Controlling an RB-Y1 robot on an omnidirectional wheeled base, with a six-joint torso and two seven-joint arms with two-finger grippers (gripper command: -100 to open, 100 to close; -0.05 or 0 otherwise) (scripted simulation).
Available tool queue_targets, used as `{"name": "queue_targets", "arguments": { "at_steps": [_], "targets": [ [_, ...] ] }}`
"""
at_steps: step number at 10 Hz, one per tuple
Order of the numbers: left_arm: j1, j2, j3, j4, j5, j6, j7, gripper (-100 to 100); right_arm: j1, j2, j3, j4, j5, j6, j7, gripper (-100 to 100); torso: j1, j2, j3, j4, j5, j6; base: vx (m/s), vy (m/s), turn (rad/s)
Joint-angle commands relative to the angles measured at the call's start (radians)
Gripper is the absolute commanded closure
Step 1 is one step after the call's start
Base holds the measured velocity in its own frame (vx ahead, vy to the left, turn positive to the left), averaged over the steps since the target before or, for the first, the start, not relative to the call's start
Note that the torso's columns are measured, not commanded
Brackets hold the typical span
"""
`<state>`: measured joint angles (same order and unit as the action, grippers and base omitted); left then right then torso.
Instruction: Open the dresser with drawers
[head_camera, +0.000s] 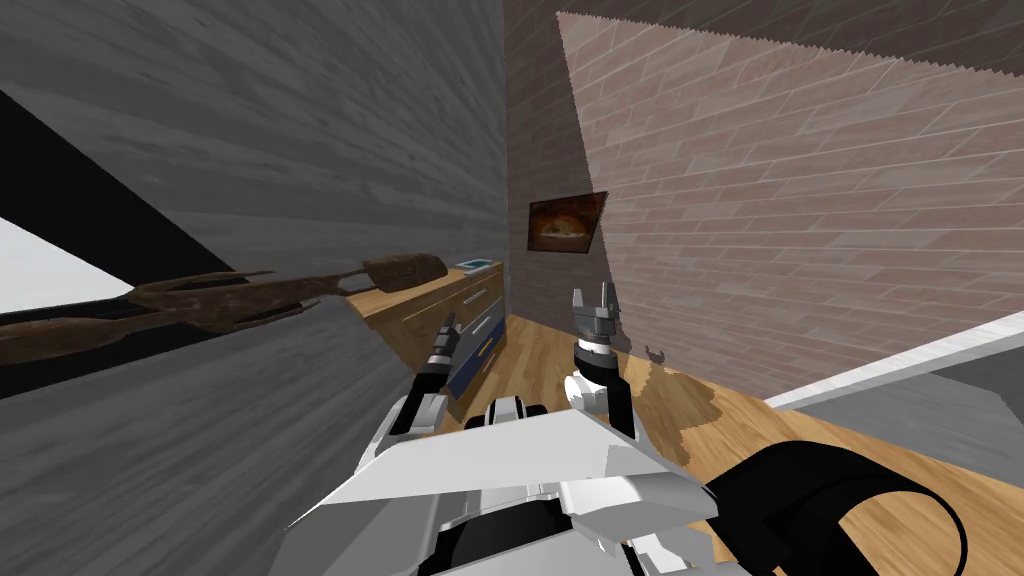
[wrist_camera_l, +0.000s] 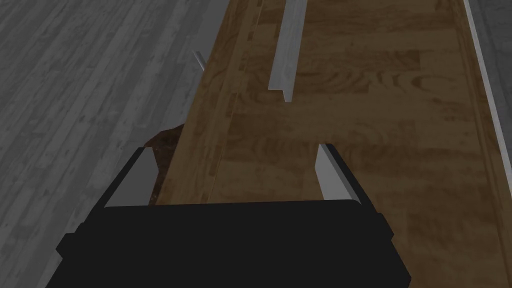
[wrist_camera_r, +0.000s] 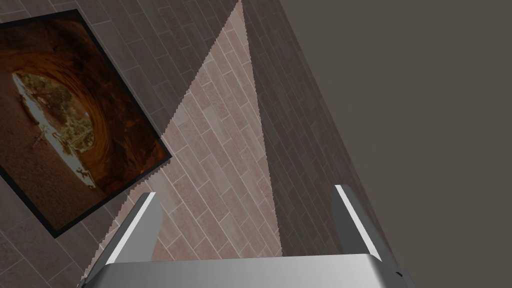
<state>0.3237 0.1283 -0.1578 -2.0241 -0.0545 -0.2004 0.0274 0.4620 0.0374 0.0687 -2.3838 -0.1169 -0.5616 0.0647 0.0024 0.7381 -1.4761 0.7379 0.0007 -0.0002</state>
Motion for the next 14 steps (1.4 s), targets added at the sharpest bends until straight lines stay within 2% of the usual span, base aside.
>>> {"name": "queue_targets", "arguments": {
  "at_steps": [1,5,6,8,9,10,14],
  "targets": [
    [-0.022,-0.013,-0.015,0.025,0.009,0.043,0.016,-100,0.0,0.0,0.0,0.0,0.0,0.0,0.0,0,-0.001,0.001,0.001,0.0,0.0,0.0,0.165,0.081,-0.084],
    [-0.055,-0.099,-0.031,0.065,0.02,0.089,0.033,-100,0.0,0.0,0.0,0.0,0.0,0.0,0.0,0,-0.003,0.002,0.001,0.0,-0.001,0.0,0.122,0.066,-0.064],
    [-0.052,-0.084,-0.029,0.061,0.019,0.085,0.031,-100,0.0,0.0,0.0,0.0,0.0,0.0,0.0,0,-0.003,0.003,0.002,0.001,-0.001,0.0,0.026,0.019,-0.006],
    [-0.051,-0.088,-0.03,0.019,0.019,0.127,0.033,-100,0.0,0.0,0.0,0.0,0.0,0.0,0.0,0,-0.004,0.001,0.001,0.001,-0.001,0.0,0.042,-0.014,0.037],
    [-0.05,-0.086,-0.03,0.028,0.019,0.116,0.033,-100,0.0,0.0,0.0,0.0,0.0,0.0,0.0,0,-0.005,0.0,0.0,0.0,-0.001,0.0,0.012,-0.015,0.013],
    [-0.052,-0.086,-0.03,0.057,0.019,0.091,0.032,100,0.0,0.0,0.0,0.0,0.0,0.0,0.0,0,-0.003,0.001,0.0,0.0,-0.001,0.0,-0.021,0.008,-0.062],
    [-0.037,-0.095,-0.038,0.012,0.013,0.123,0.027,100,-0.001,0.001,0.0,0.0,0.0,0.0,0.0,0,-0.009,0.003,0.002,0.001,-0.002,0.0,-0.057,-0.09,0.004]
  ]
}}
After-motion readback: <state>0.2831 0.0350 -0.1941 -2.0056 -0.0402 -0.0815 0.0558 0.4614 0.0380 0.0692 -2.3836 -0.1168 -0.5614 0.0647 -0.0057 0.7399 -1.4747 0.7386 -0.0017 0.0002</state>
